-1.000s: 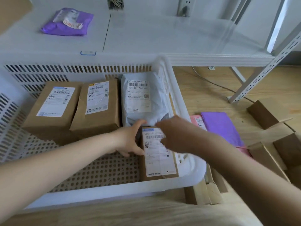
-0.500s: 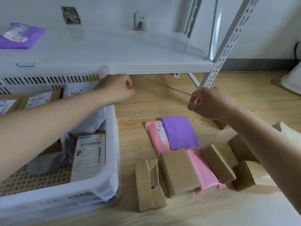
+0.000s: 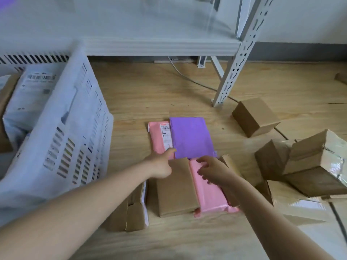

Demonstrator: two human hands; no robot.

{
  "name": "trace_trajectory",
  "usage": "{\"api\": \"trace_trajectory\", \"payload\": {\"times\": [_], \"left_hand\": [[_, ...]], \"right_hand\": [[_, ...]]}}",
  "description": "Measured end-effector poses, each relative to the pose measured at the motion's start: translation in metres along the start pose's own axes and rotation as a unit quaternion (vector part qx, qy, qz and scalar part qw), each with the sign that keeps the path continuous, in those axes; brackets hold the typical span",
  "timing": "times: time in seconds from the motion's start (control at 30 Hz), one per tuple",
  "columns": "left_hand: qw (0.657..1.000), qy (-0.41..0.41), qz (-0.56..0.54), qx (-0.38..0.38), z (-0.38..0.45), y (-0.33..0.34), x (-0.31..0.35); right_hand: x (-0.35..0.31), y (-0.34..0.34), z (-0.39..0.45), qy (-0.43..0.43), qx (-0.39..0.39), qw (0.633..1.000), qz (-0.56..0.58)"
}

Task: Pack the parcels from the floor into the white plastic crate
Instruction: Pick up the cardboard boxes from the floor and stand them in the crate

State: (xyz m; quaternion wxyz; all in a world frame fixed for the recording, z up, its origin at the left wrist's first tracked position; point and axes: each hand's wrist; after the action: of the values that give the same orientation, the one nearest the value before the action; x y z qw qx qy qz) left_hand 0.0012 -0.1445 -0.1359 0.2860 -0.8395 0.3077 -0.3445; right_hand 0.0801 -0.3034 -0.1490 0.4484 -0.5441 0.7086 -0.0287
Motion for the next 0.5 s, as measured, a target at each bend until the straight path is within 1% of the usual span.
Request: {"api": "trace_trajectory", "payload": {"times": [0.03, 0.23, 0.37, 0.5], "left_hand": [[1.0, -0.018, -0.012, -0.015, 0.003, 0.013, 0.0], [0.993, -0.081, -0.073, -0.035, 0.01, 0.058, 0.001], [0.987, -0.098, -0.123, -0.011, 0.014, 0.071, 0.003], [0.982, -0.12, -0.143, 0.013, 0.02, 0.081, 0.003]], "right_hand": [[0.01, 0.005, 0.007, 0.003, -0.005, 1.0, 0.013], [0.039, 0.026, 0.02, 0.028, -0.04, 0.995, 0.091], [0.047, 0.033, 0.016, 0.035, -0.062, 0.988, 0.136], [0.05, 0.03, 0.007, 0.011, -0.1, 0.983, 0.152]]}}
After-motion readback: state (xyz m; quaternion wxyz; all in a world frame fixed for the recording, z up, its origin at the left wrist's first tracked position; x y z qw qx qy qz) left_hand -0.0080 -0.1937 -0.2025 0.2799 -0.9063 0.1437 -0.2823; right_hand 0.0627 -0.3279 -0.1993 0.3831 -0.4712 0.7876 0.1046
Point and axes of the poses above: each hand's wrist, its own z-axis towards the middle knuckle, its own y-axis out of the palm, x = y × z, and after that the axes turned 1 degree about -z, right-handed
